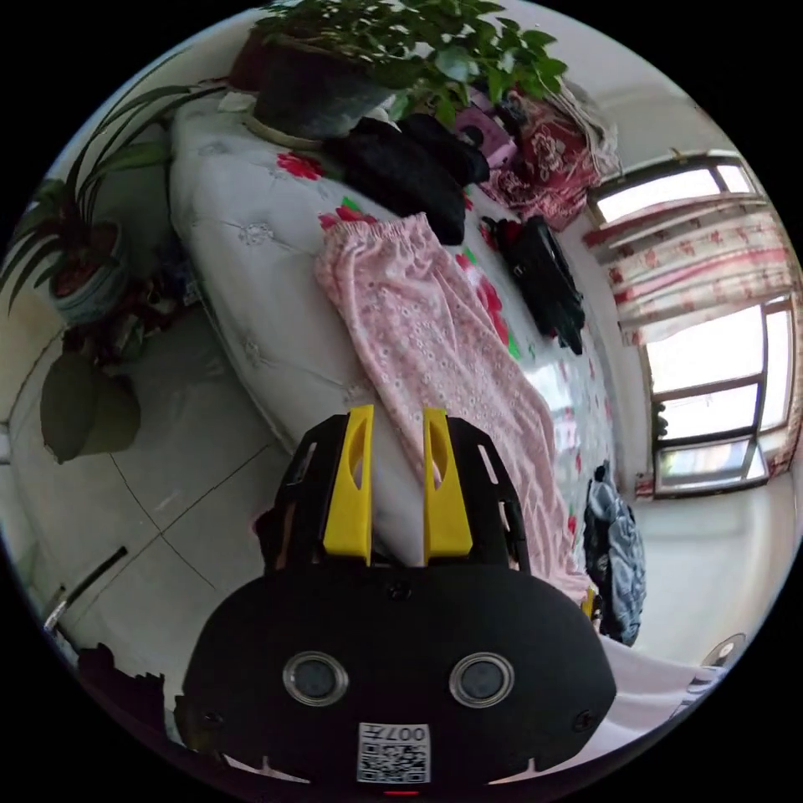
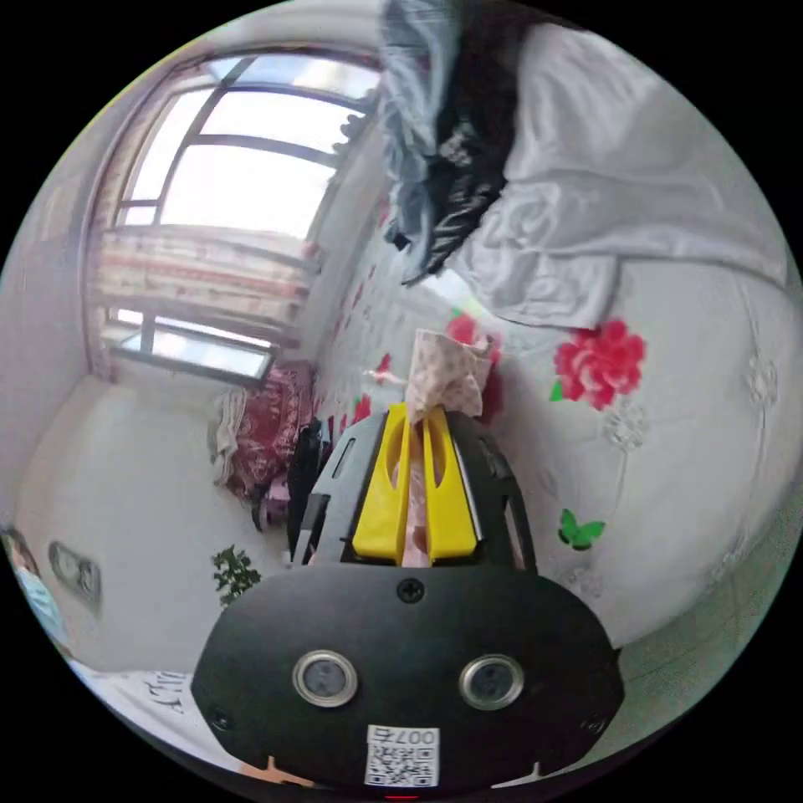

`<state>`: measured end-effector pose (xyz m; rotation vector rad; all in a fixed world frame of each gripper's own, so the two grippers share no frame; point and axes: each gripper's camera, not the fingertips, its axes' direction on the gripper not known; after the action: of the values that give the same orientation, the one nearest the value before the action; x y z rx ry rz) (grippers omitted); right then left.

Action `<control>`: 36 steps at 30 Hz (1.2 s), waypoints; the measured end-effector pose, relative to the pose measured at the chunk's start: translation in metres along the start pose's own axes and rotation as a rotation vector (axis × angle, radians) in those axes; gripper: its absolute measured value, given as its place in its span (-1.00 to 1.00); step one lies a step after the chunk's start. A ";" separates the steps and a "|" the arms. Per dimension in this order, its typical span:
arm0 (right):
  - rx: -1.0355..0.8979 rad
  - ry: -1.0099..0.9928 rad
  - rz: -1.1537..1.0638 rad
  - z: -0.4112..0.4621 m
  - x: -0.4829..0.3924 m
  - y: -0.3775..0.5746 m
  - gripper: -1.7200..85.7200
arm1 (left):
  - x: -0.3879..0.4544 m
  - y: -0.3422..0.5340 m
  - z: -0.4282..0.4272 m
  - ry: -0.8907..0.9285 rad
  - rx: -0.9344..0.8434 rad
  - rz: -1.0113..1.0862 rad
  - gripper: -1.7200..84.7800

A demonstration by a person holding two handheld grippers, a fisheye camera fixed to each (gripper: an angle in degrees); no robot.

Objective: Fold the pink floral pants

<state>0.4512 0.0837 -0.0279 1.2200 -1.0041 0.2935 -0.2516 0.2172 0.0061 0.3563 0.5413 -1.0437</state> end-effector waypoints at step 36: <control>-0.443 0.058 -0.422 0.256 -0.182 0.196 -0.94 | 0.225 0.009 -0.007 0.573 -0.073 1.066 -0.95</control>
<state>0.0938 -0.0119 -0.0426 0.9769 -0.6897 -0.2152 -0.1576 0.0641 -0.1300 0.7748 0.7604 0.1276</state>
